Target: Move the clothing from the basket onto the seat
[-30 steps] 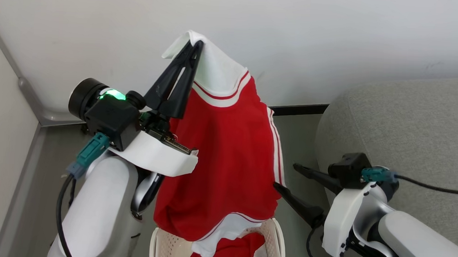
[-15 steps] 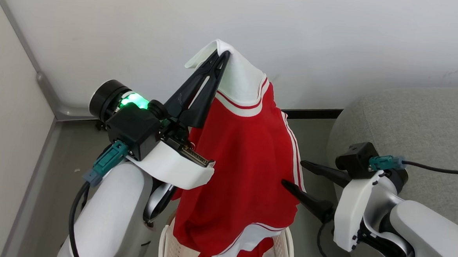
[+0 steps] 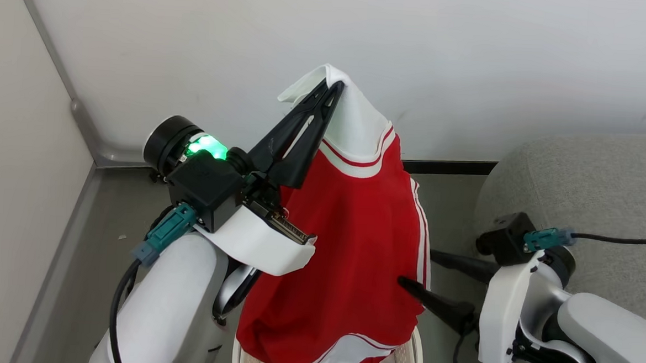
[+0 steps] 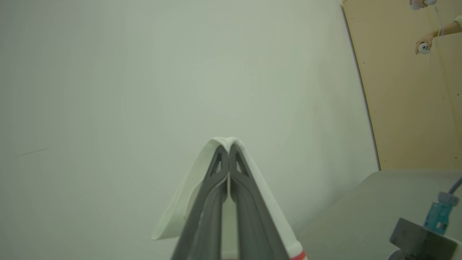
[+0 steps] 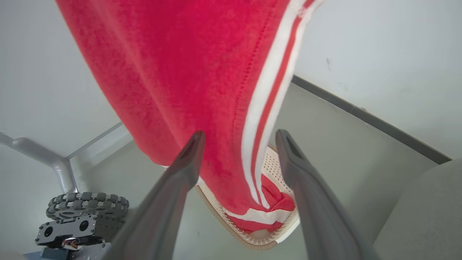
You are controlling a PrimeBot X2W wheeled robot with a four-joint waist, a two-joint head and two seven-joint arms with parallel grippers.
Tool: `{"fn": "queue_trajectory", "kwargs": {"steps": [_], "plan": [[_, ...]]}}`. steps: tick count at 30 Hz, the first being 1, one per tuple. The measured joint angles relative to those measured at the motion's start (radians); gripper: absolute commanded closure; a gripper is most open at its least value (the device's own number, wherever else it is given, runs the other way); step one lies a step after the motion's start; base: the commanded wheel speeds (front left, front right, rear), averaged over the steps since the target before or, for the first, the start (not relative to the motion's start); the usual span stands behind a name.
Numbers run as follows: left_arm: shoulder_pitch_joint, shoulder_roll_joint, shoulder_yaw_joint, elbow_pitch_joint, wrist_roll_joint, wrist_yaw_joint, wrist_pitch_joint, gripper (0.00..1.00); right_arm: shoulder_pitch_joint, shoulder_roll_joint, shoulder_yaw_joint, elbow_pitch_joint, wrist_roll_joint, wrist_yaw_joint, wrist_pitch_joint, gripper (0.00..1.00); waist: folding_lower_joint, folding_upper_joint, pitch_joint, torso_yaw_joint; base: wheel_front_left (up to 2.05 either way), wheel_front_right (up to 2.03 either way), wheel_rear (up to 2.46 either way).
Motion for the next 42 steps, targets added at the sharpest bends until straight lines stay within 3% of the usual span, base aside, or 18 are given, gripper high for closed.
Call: {"fn": "queue_trajectory", "kwargs": {"steps": [14,22,26,28,31,42], "plan": [[-0.041,0.001,-0.049,-0.002,-0.017,0.000,0.000,1.00,-0.100,-0.030,0.142,-0.051,0.037,0.000,0.014,0.00,0.0000,0.0000,0.012,0.024,0.00,0.00,0.00],[-0.053,0.004,-0.053,0.012,-0.026,0.000,0.000,1.00,-0.142,-0.007,0.215,-0.066,-0.006,0.000,-0.057,0.00,0.0000,0.0000,0.020,0.032,0.00,0.00,0.00],[-0.058,0.008,-0.050,0.041,-0.026,0.000,0.000,1.00,-0.169,0.009,0.263,-0.075,-0.026,0.000,-0.095,0.52,0.0000,0.0000,0.022,0.034,0.00,0.00,0.00],[-0.058,0.011,-0.046,0.052,-0.027,0.000,0.000,1.00,-0.186,0.008,0.268,-0.074,-0.042,0.000,-0.114,0.63,0.0000,0.0000,0.023,0.033,0.00,0.00,0.00],[-0.058,0.011,-0.039,0.062,-0.029,0.000,0.000,1.00,-0.204,0.008,0.268,-0.067,-0.073,0.000,-0.152,1.00,0.0000,0.0000,0.025,0.030,0.00,0.00,0.00],[-0.055,0.037,0.011,0.150,-0.046,0.003,0.000,1.00,-0.204,0.008,0.271,-0.016,-0.114,0.000,-0.285,1.00,0.0000,0.0000,0.029,0.009,0.00,0.00,0.00]]}}
